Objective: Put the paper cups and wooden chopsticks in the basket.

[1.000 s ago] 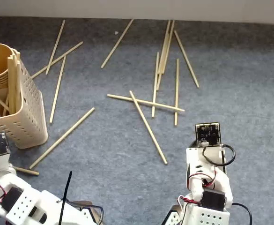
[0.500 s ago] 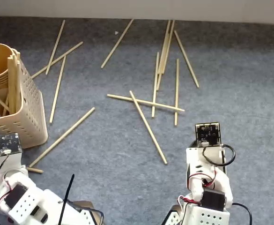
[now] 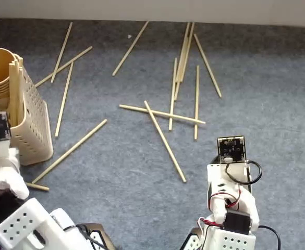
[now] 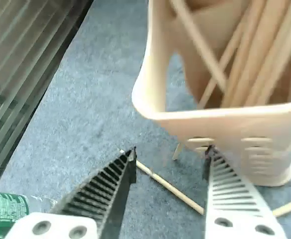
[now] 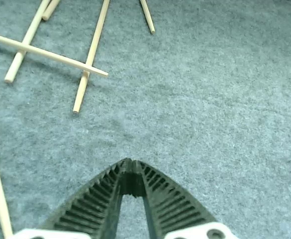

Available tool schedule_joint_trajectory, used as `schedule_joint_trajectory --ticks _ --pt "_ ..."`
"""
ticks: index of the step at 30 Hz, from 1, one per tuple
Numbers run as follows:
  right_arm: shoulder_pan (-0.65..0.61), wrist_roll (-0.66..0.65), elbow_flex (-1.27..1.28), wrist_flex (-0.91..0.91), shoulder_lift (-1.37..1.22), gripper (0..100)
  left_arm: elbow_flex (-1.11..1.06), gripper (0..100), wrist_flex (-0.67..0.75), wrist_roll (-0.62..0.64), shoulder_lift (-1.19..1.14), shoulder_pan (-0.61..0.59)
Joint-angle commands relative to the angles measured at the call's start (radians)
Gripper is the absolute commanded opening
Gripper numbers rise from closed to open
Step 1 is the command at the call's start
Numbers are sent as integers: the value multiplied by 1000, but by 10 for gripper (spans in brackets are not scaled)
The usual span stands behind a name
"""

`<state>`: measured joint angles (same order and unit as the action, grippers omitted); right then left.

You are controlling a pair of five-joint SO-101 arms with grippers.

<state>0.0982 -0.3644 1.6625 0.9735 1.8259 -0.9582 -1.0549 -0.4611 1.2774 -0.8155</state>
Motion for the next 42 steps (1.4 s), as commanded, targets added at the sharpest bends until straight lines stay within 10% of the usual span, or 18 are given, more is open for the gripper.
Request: schedule_joint_trajectory --ticks 1,6,13,42 --pt "-8 3 111 -18 7 10 354 239 -313 52 -5 236" --pt "-10 3 113 -22 7 10 562 239 -516 109 -10 584" --pt "-10 3 140 -18 5 10 309 239 -534 127 -8 909" --pt "-7 5 140 -15 1 10 254 239 -385 123 -8 931"
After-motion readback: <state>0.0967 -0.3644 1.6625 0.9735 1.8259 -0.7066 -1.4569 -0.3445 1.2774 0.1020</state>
